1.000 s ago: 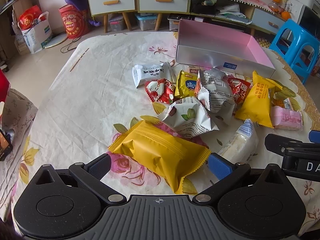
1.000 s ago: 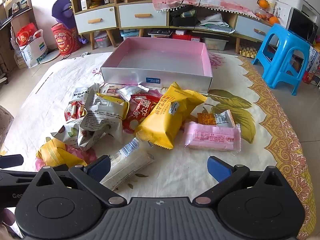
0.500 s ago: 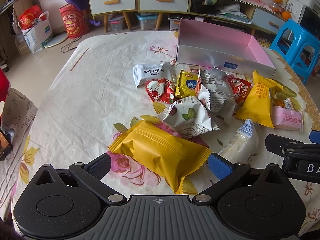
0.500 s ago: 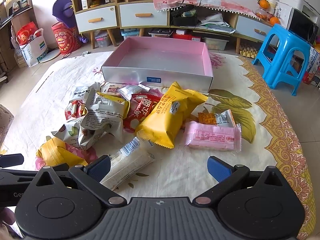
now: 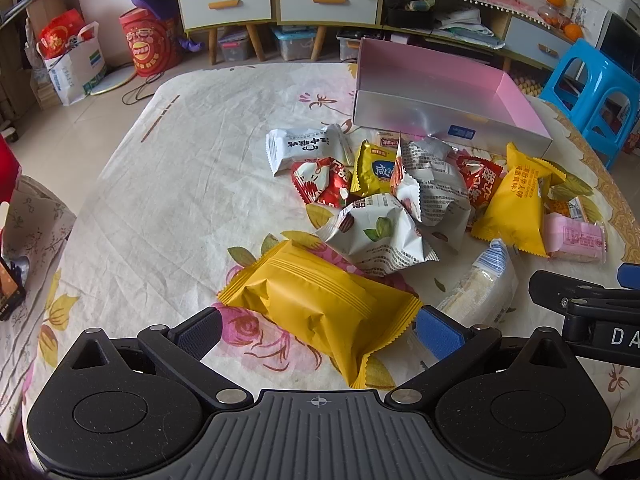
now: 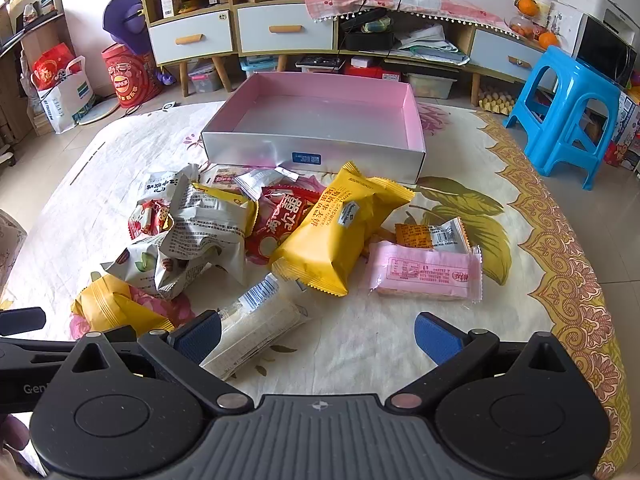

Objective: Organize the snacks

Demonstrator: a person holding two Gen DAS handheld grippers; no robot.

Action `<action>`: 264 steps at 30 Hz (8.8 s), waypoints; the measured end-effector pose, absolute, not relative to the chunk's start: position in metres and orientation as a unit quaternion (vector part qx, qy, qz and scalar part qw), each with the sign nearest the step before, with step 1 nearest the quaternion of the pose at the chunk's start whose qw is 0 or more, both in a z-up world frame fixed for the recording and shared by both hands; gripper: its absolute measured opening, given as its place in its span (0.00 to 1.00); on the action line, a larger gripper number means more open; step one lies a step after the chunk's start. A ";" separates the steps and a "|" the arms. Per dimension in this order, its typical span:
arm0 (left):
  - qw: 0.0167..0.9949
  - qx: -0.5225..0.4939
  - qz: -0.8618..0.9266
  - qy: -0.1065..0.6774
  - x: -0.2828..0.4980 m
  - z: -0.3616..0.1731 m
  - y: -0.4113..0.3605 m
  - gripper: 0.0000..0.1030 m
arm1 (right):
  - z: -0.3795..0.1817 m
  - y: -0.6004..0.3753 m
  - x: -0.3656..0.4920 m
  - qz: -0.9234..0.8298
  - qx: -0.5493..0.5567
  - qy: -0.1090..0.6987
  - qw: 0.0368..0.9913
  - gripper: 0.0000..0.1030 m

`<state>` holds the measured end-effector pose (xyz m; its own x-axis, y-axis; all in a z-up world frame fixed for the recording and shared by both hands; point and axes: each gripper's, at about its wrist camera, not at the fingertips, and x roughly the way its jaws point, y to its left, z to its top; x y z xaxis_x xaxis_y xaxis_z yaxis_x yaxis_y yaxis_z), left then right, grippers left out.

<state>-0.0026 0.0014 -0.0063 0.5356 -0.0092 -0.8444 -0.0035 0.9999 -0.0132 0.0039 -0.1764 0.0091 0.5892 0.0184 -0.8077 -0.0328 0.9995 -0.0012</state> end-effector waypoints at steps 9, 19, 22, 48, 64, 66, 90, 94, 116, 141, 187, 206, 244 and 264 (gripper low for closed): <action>0.875 -0.009 -0.002 0.483 -0.002 -0.007 0.002 1.00 | 0.009 -0.176 0.004 0.014 -0.008 0.453 0.891 0.92; 0.875 -0.009 -0.002 0.483 -0.002 -0.007 0.002 1.00 | 0.010 -0.176 0.004 0.014 -0.009 0.453 0.891 0.92; 0.875 -0.009 -0.002 0.484 -0.002 -0.007 0.002 1.00 | 0.008 -0.176 0.004 0.014 -0.010 0.454 0.891 0.92; 0.887 0.004 -0.009 0.461 0.026 0.012 0.015 1.00 | 0.027 -0.207 0.044 -0.001 0.056 0.474 0.879 0.92; 0.882 0.045 -0.155 0.442 0.052 0.011 0.026 1.00 | 0.003 -0.202 0.075 0.058 0.114 0.535 0.835 0.91; 0.869 0.032 -0.200 0.451 0.053 0.012 0.028 0.99 | -0.003 -0.196 0.074 0.067 0.123 0.547 0.825 0.90; 0.832 -0.004 -0.110 0.544 0.038 -0.028 0.037 1.00 | -0.029 -0.160 0.058 0.069 0.062 0.575 0.813 0.75; 0.830 0.005 -0.113 0.546 0.031 -0.027 0.046 1.00 | -0.028 -0.162 0.054 0.069 0.053 0.575 0.813 0.72; 0.839 -0.050 -0.114 0.530 0.031 -0.032 0.047 0.96 | -0.027 -0.151 0.041 0.077 0.030 0.562 0.823 0.71; 0.853 -0.071 -0.119 0.502 0.020 -0.011 0.066 0.40 | -0.015 -0.166 0.038 0.098 0.085 0.553 0.823 0.10; 0.906 -0.102 -0.142 0.385 0.178 0.021 -0.022 0.37 | 0.040 -0.263 0.155 0.058 0.255 0.424 0.867 0.10; 0.911 -0.054 -0.127 0.389 0.224 -0.033 -0.042 0.37 | 0.015 -0.268 0.222 0.041 0.173 0.379 0.908 0.10; 0.919 -0.047 -0.150 0.361 0.167 0.016 -0.035 0.94 | 0.052 -0.242 0.172 0.050 0.112 0.379 0.917 0.83; 0.908 -0.049 -0.140 0.393 0.103 0.029 0.000 0.97 | 0.065 -0.227 0.100 0.051 0.072 0.379 0.921 0.90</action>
<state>0.1026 0.0004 0.0288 0.6520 -0.2929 -0.6993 0.2160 0.9559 -0.1990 0.0997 -0.2266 0.0654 0.7077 0.1486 -0.6907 -0.0393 0.9844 0.1715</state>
